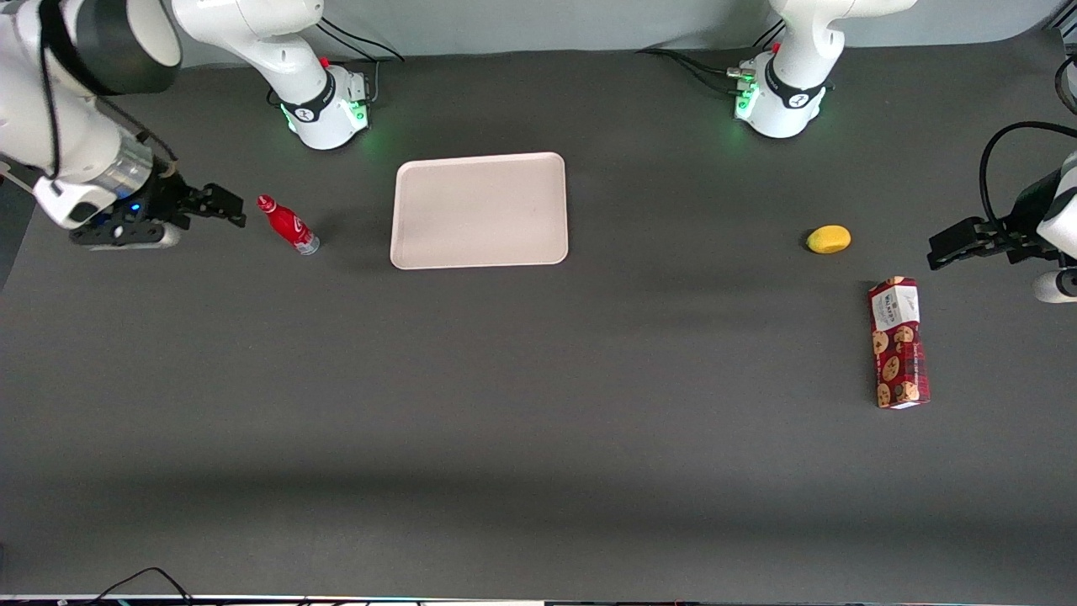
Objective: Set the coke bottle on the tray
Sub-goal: 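Move the open right gripper toward the red bottle lying on the table, then lower the right gripper and close it around the red bottle's body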
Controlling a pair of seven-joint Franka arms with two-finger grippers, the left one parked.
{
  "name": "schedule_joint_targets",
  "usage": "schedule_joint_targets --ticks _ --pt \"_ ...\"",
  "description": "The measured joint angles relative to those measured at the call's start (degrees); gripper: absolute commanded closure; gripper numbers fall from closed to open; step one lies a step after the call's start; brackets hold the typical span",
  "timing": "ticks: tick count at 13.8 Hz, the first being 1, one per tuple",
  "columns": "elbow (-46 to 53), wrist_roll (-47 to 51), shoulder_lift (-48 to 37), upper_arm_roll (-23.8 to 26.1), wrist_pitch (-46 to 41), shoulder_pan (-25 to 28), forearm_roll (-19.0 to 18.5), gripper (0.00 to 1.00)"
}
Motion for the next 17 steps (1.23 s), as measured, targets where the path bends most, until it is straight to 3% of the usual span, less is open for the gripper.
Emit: schedule_joint_targets --ticks 4,7,17 --pt "-18.38 0.00 -7.94 0.52 13.89 0.00 -0.99 0.00" --pt "-27.15 -0.04 -8.93 0.91 22.50 0.00 -2.49 0.00" --pt "-29.07 -3.07 -6.22 1.06 24.73 -1.85 -4.20 0.00"
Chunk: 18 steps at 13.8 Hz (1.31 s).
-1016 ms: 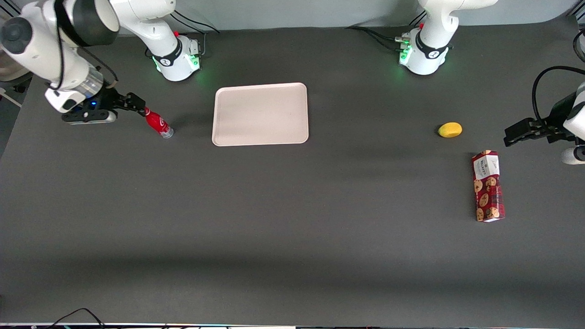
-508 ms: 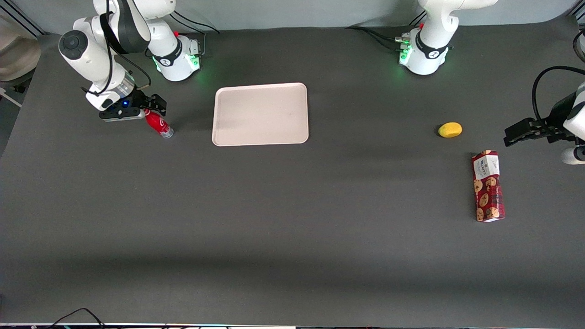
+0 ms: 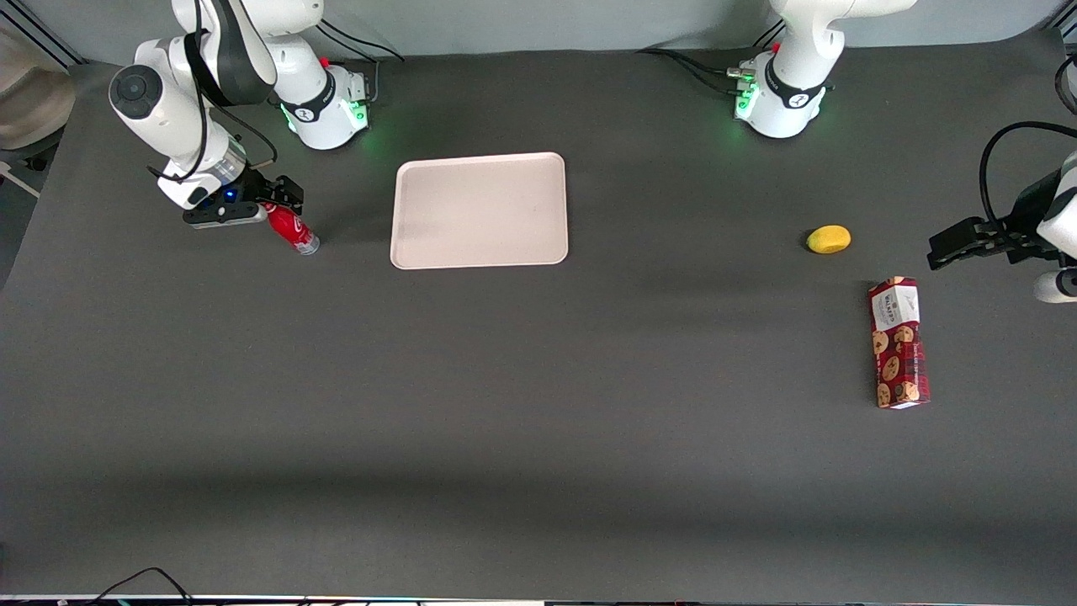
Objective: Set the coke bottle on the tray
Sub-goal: 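Lower the right gripper and close it around the red bottle's body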
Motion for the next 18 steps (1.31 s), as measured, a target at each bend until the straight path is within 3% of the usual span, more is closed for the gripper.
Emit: schedule_joint_targets --ticks 8,13,18 --pt "-0.28 -0.11 4.31 0.00 1.20 -0.16 -2.00 0.06" --pt "-0.28 -0.11 4.78 0.00 1.18 -0.22 -2.04 0.44" --pt "-0.04 -0.12 4.79 -0.11 0.81 -0.44 -2.20 0.74"
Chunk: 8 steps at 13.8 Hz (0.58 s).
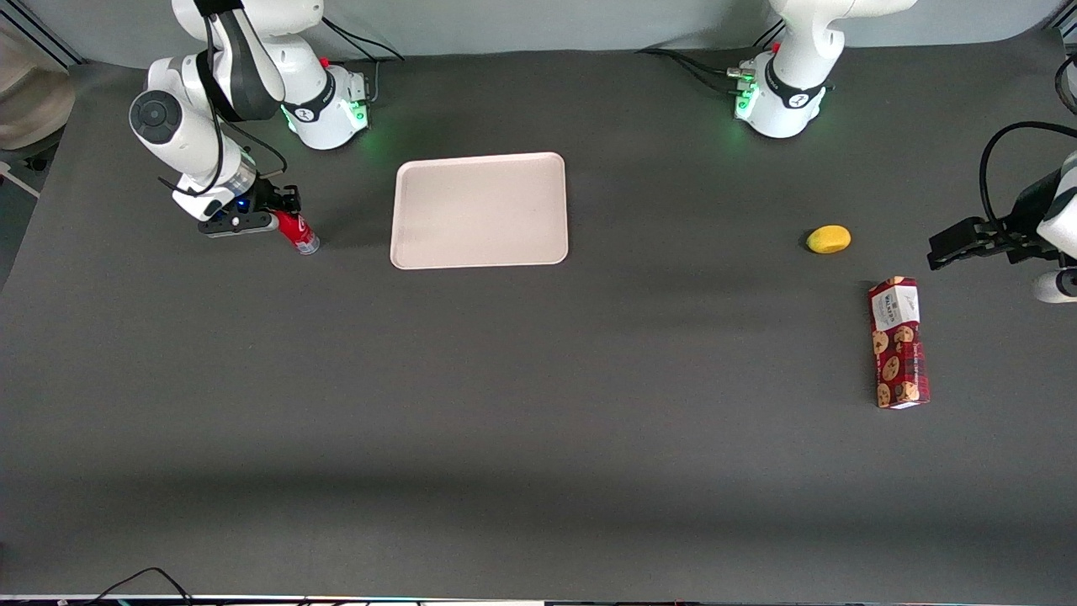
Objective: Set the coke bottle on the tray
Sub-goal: 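Lower the right gripper and close it around the red bottle's body, then lift the red bottle and carry it over the white tray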
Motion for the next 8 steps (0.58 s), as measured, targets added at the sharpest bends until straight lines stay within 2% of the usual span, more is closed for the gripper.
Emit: schedule_joint_targets --ticks 4,8 --pt "0.14 0.00 0.00 -0.02 -0.63 0.00 0.00 0.99" --pt "3.73 -0.01 -0.11 -0.02 -7.83 0.07 0.00 1.00"
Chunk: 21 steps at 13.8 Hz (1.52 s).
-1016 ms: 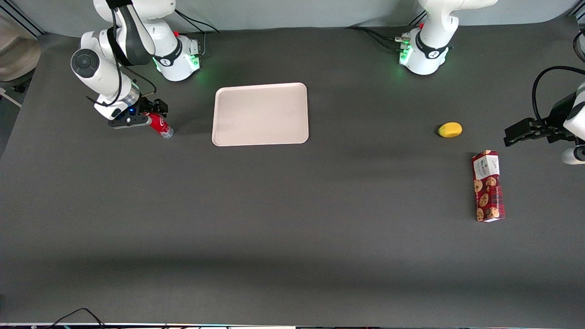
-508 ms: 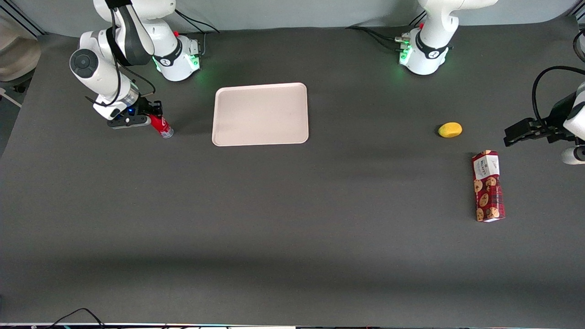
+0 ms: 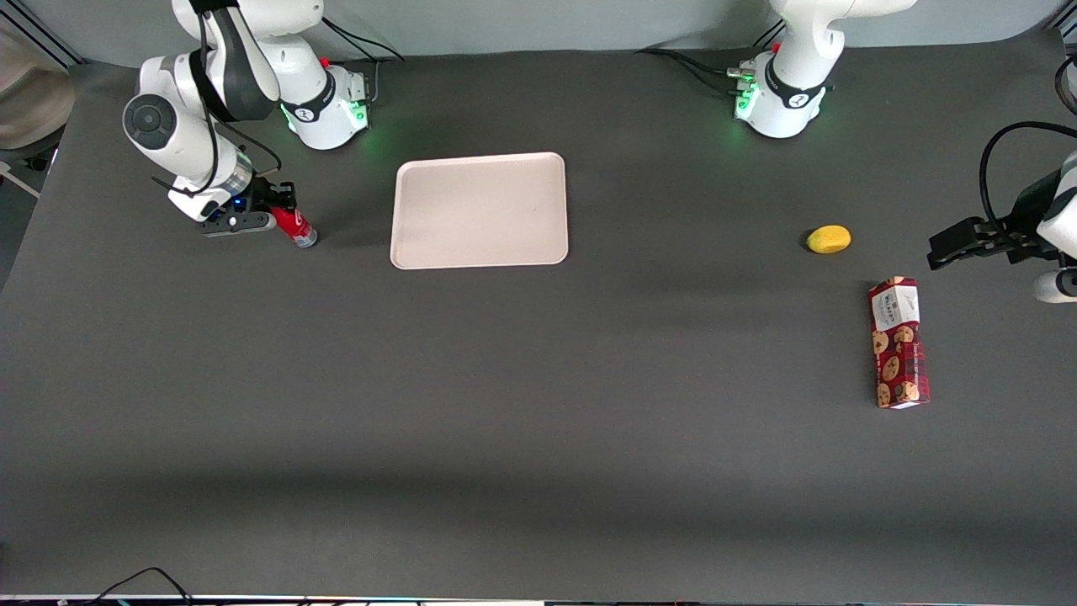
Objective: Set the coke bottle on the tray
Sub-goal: 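Lift the red bottle and carry it over the white tray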
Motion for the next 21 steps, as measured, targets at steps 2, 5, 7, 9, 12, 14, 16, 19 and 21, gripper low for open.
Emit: schedule_joint_targets --ticks 2,5,7,9,12,14,16,19,21 --pt "3.58 0.00 -0.52 0.07 -4.67 0.13 0.00 1.00" --pt "10.16 -0.02 -1.60 0.29 -13.11 1.09 0.00 1.00" --pt "15.46 -0.02 -2.15 0.98 -18.74 2.01 0.55 1.00" --pt "21.63 0.01 -2.80 3.95 -24.16 2.28 4.02 1.00" --pt "30.17 4.33 -3.83 11.69 -30.12 2.37 10.03 1.00" --pt "34.31 11.14 -3.94 18.53 -31.34 2.52 12.89 1.00" --pt "35.89 18.47 -3.35 25.35 -30.61 2.72 16.52 1.00" --pt "35.68 27.97 1.48 34.11 -24.28 2.80 18.70 1.00" --pt "35.00 31.64 6.85 36.94 -19.27 2.79 18.74 1.00"
